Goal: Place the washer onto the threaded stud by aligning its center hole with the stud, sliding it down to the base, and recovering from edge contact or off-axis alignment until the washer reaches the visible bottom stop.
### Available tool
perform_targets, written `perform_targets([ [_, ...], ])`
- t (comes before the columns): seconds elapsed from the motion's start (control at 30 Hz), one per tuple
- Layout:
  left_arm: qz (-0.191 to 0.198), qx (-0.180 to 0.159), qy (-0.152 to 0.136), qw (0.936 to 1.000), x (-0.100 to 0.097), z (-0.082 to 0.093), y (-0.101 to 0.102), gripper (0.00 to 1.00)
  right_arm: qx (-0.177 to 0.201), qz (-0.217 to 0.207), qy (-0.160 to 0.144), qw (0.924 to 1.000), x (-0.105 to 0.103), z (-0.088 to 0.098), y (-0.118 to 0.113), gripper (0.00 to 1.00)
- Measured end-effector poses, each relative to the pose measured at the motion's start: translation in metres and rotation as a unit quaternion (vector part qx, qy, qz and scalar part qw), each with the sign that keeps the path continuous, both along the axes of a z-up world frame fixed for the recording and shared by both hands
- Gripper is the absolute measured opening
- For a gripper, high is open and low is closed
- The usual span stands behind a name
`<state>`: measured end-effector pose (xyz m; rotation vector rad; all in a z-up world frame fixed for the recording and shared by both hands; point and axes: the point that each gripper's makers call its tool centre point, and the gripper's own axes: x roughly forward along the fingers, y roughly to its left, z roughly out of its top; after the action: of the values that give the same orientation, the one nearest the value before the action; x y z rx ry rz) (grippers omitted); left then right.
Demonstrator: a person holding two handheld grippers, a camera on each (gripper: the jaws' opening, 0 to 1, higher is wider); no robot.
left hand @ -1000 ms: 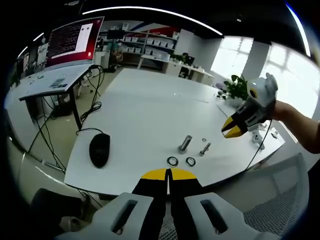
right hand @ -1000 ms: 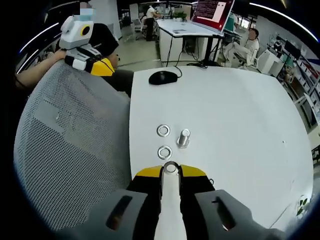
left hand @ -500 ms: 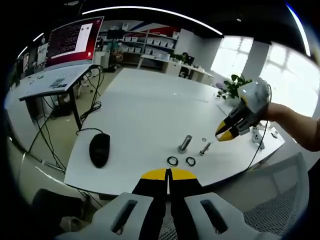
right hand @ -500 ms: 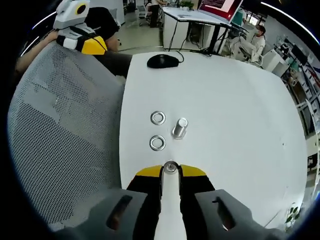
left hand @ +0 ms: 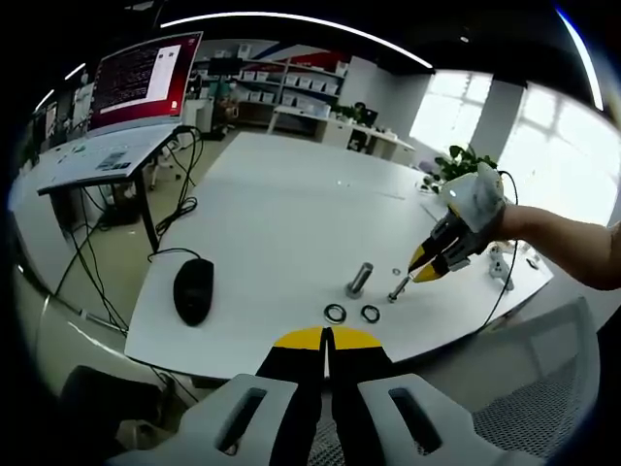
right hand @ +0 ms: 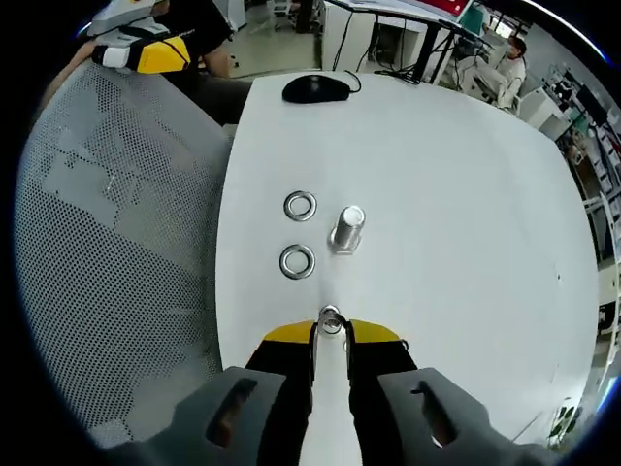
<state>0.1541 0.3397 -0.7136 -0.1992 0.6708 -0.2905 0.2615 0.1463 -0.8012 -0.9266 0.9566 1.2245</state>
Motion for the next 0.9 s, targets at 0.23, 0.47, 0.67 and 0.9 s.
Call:
perform_targets([
  [0.23, 0.001, 0.000, 0.000, 1.0000, 0.000, 0.000, -0.001, 0.00, -0.006, 0.000, 0.002, 1.0000, 0.002, -0.004, 0.000, 0.13],
  [0.47, 0.000, 0.000, 0.001, 1.0000, 0.000, 0.000, -0.001, 0.00, -0.018, 0.002, 0.006, 0.9998, 0.002, -0.014, 0.000, 0.13],
  [0.67, 0.001, 0.000, 0.001, 1.0000, 0.001, 0.000, 0.000, 0.00, -0.023, 0.005, 0.009, 0.9997, 0.002, -0.024, 0.003, 0.13],
  [0.9, 0.000, 0.001, 0.002, 1.0000, 0.000, -0.001, 0.001, 0.00, -0.045, 0.014, 0.014, 0.9988, 0.004, -0.040, -0.002, 0.13],
])
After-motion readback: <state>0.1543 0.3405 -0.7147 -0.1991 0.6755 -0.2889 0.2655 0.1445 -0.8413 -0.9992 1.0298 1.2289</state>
